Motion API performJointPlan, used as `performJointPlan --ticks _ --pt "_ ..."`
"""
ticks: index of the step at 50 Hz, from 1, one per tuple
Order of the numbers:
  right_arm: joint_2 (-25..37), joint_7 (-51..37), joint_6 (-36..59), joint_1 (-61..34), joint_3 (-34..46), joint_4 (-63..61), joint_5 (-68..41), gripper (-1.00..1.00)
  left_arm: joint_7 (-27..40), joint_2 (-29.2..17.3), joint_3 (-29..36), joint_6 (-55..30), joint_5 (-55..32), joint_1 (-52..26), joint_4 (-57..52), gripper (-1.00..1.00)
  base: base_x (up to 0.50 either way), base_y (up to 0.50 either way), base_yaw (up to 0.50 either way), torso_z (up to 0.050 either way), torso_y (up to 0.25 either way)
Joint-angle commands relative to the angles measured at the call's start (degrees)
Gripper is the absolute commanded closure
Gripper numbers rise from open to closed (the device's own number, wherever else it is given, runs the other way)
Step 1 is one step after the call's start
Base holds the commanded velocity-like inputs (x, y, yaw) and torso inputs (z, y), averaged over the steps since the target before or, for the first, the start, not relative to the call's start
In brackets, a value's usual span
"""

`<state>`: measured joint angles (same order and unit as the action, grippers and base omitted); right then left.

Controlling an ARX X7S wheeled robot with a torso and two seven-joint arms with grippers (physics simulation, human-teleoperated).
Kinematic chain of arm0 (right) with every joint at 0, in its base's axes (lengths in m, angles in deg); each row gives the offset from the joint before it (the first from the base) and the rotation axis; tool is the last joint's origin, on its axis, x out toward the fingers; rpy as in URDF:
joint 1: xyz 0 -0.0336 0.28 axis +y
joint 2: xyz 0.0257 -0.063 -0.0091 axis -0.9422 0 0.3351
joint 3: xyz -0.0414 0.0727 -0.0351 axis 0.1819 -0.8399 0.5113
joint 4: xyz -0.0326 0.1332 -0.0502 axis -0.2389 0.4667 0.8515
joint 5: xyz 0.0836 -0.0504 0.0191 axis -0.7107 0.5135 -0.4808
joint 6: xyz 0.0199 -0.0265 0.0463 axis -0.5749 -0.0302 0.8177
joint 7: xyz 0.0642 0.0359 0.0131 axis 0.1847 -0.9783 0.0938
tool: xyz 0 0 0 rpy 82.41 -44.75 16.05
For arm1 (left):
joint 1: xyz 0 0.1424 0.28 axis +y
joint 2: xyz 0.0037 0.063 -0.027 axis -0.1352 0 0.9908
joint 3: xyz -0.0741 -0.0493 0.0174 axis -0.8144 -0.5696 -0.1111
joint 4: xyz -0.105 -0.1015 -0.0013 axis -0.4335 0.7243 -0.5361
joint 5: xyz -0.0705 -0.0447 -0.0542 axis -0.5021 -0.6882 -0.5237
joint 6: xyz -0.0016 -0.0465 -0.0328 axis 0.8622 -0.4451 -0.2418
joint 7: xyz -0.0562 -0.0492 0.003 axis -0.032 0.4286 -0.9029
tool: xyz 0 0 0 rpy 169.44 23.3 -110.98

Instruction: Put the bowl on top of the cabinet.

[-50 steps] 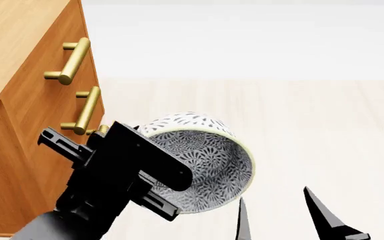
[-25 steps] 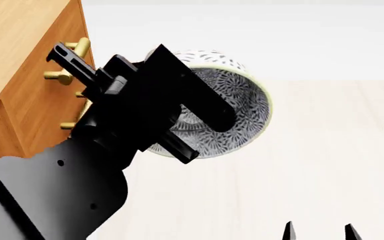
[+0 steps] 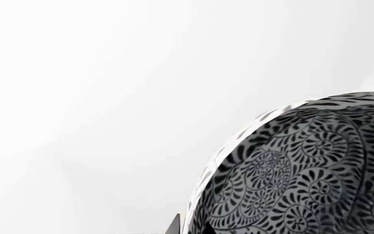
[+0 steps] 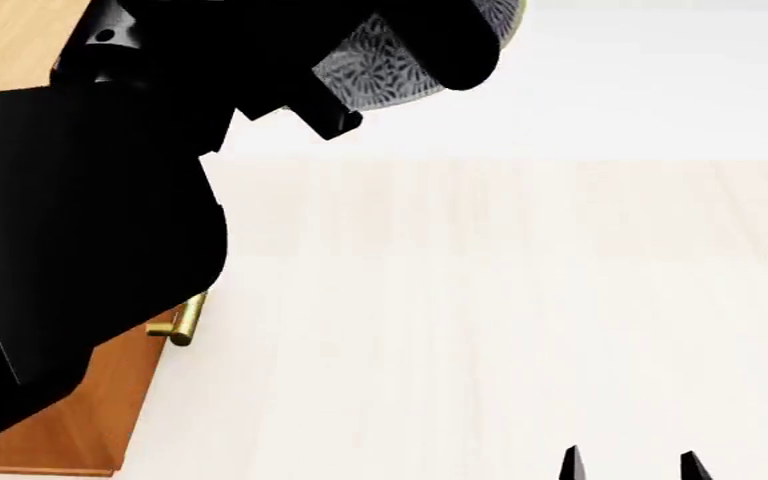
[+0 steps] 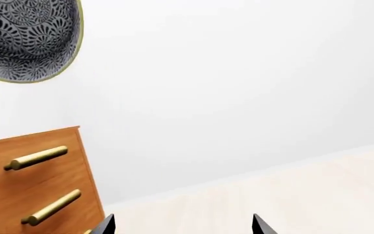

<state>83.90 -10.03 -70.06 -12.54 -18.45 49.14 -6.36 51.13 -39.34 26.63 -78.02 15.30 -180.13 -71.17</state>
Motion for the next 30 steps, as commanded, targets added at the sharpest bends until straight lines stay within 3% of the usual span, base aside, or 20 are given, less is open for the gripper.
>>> performJointPlan --ticks 1,12,20,30 --pt "-0.1 0.3 0.2 -0.2 0.4 0.0 -0.1 -1.00 5.9 -1.7 1.7 -0.5 -10.0 -10.5 6.6 1.00 0.00 0.00 0.00 0.000 0.000" --pt "-0.2 0.5 0.4 -0.6 0.8 0.3 0.1 -1.00 3.2 -3.2 -6.4 2.1 -16.7 -12.6 11.2 1.00 0.00 0.00 0.00 0.000 0.000" --pt "-0.2 0.8 0.4 -0.8 0.8 0.7 -0.3 -1.00 -0.8 -4.1 -7.4 5.9 -16.9 -14.0 18.0 1.00 0.00 0.00 0.00 0.001 0.000" --pt "0.0 0.3 -0.2 -0.7 -0.4 1.3 -0.7 -1.00 -13.0 -2.2 -6.9 17.8 -12.1 -19.7 39.0 1.00 0.00 0.00 0.00 0.000 0.001"
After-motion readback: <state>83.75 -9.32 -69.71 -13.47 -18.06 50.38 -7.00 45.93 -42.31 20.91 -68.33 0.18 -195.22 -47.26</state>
